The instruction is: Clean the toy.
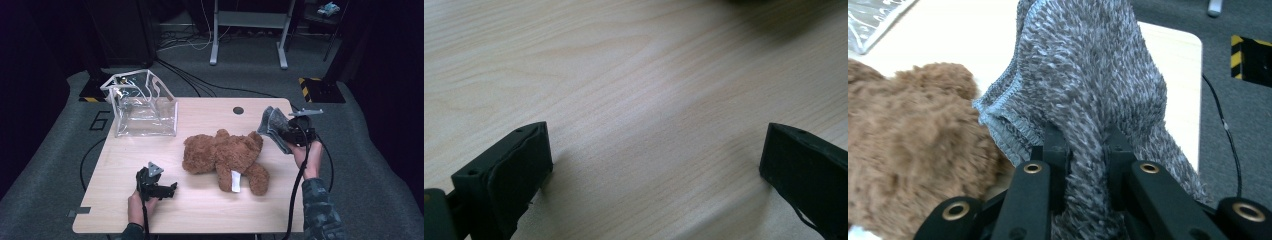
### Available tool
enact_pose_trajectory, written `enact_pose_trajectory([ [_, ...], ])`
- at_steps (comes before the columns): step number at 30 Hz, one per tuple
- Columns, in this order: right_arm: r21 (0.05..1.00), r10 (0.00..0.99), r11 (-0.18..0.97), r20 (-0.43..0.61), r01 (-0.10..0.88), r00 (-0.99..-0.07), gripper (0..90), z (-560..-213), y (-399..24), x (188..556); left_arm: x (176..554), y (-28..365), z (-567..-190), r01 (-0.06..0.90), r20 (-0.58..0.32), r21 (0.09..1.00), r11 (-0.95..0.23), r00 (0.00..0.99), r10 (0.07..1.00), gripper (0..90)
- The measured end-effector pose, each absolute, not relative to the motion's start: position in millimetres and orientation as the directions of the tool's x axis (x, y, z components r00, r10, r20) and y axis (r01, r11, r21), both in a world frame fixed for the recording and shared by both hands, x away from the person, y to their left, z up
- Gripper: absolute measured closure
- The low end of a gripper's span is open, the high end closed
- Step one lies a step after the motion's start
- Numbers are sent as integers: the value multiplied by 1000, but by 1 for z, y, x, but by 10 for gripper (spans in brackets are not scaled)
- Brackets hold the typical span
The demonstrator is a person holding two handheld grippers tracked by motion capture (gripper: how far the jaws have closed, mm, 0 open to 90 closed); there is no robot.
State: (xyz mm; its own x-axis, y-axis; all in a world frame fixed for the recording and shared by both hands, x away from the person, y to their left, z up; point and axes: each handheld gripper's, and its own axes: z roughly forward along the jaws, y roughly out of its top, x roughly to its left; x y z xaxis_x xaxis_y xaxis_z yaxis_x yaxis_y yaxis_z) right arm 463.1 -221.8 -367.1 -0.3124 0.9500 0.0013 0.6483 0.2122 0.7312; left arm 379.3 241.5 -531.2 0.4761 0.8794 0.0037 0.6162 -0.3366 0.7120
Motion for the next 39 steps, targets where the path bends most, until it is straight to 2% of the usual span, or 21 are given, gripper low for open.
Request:
enact_pose_trajectory([
  [17,749,892,272,40,604,-451,777,-359,-170,465,379,241,-531,616,0,715,-330,471,882,0],
  [39,749,782,355,90,559,-617,774,-376,-82,464,379,242,-531,619,1,710,-335,476,880,0],
])
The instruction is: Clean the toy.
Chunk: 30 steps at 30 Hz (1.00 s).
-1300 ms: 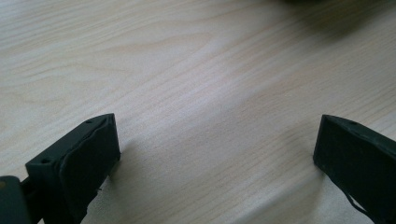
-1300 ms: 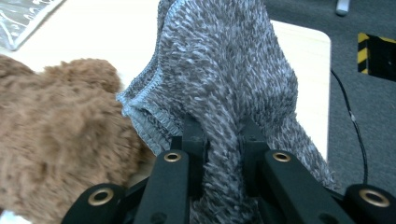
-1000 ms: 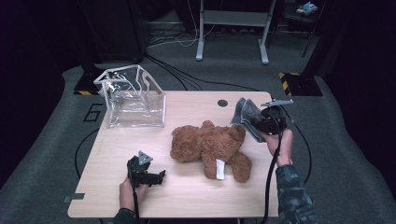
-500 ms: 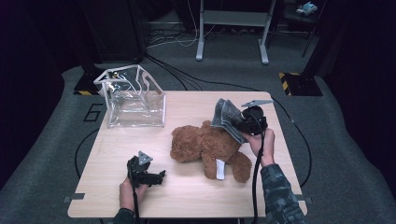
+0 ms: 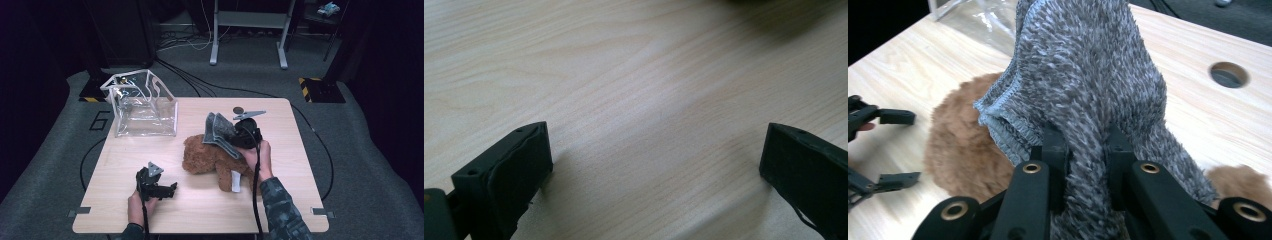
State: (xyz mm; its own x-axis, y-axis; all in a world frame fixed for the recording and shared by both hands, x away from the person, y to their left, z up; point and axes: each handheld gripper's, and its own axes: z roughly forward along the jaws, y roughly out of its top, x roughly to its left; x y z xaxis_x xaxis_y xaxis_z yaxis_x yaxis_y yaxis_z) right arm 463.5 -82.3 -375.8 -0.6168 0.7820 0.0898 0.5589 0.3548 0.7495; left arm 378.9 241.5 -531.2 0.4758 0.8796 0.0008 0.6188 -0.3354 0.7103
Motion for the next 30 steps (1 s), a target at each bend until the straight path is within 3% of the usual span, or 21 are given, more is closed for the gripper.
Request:
enact_pose_trajectory([
  [16,733,743,392,105,556,-661,762,-386,-40,464,379,241,-531,621,-7,712,-328,473,881,0],
  [30,729,686,443,100,522,-721,763,-397,-30,448,379,241,-531,621,-6,711,-328,473,881,0],
])
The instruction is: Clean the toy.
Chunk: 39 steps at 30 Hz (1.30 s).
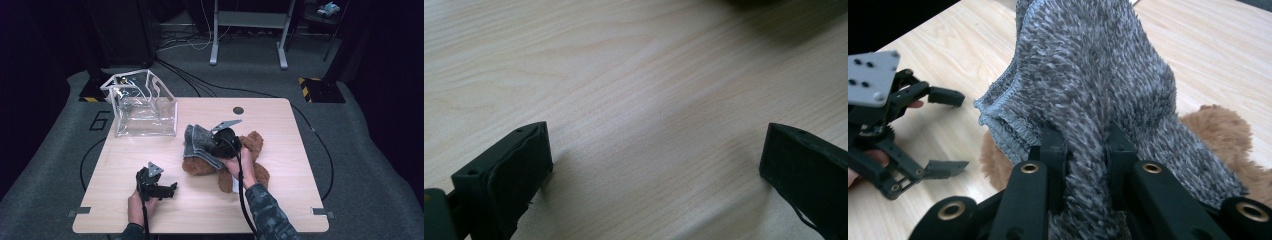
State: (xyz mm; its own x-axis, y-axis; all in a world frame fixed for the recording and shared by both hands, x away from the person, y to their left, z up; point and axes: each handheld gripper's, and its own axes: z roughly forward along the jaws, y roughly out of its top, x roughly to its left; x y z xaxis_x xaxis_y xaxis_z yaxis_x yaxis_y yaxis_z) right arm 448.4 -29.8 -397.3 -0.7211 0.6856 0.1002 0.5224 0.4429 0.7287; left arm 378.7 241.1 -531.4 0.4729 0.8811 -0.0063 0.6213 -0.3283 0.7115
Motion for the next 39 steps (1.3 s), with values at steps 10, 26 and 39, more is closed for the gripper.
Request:
enact_pose_trajectory([
  [10,716,647,470,120,517,-753,764,-409,-30,430,379,242,-531,618,2,710,-337,477,879,0],
  [26,639,604,528,180,559,-776,767,-447,-26,410,379,241,-532,617,-1,715,-328,471,882,0],
  [39,568,593,574,207,589,-778,765,-478,-18,406,379,241,-532,617,-1,715,-329,471,882,0],
])
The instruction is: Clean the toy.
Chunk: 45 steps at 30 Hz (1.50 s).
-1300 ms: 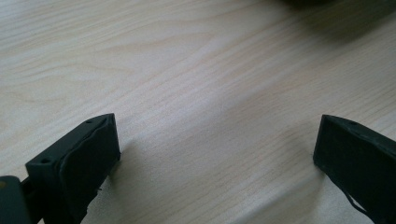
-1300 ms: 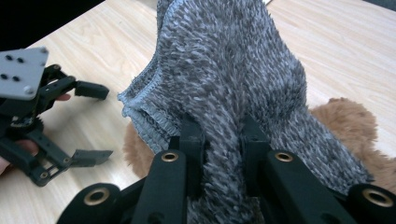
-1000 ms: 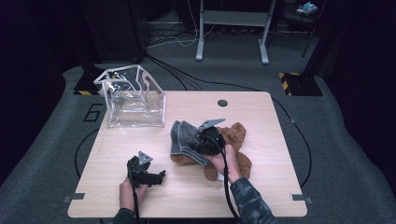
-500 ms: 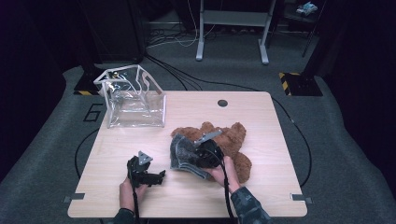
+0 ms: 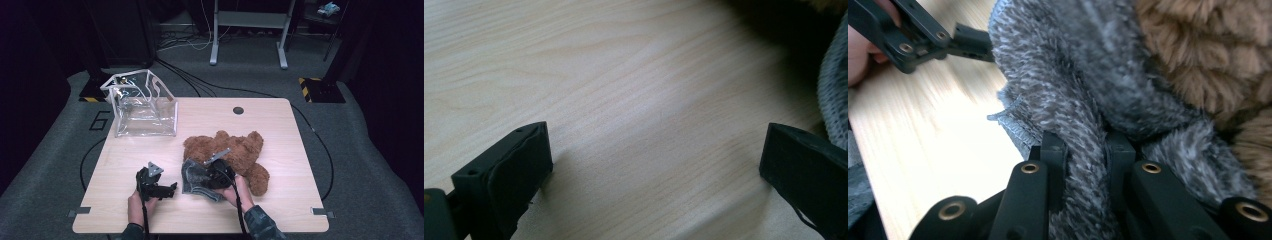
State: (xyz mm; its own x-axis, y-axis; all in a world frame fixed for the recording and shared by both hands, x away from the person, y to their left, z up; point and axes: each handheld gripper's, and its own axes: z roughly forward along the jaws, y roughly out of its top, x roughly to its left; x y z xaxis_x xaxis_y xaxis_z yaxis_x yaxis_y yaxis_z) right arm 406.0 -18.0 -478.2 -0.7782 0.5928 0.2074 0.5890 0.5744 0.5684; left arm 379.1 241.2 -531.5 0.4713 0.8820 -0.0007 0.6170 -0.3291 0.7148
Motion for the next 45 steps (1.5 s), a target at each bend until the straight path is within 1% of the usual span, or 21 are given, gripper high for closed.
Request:
enact_pose_trajectory([
  [3,588,598,556,208,588,-774,765,-464,-22,404,379,241,-532,617,-1,715,-329,471,882,0],
  [8,655,586,516,200,552,-785,765,-430,-33,403,379,241,-532,617,-2,716,-327,470,883,0],
  [13,713,605,479,154,512,-781,764,-403,-42,410,379,242,-531,617,2,711,-336,476,880,0],
  [16,740,652,433,136,514,-746,764,-385,-51,423,379,242,-531,618,1,711,-336,476,879,0],
  [20,756,705,397,112,520,-701,764,-374,-56,437,379,241,-531,621,-6,712,-328,472,881,0],
  [26,780,775,358,59,514,-630,764,-371,-53,460,379,241,-531,621,-7,712,-328,473,881,0],
  [29,773,791,343,70,534,-608,764,-377,-50,469,379,241,-531,622,-7,712,-328,472,881,0],
  [32,751,789,344,94,563,-607,764,-385,-43,474,379,241,-531,621,-7,711,-328,473,881,0],
  [37,743,750,382,99,549,-654,766,-387,-38,469,379,241,-531,621,-7,711,-328,473,881,0],
  [45,739,678,425,122,522,-725,768,-393,-30,444,379,241,-531,620,-3,711,-332,475,880,0],
])
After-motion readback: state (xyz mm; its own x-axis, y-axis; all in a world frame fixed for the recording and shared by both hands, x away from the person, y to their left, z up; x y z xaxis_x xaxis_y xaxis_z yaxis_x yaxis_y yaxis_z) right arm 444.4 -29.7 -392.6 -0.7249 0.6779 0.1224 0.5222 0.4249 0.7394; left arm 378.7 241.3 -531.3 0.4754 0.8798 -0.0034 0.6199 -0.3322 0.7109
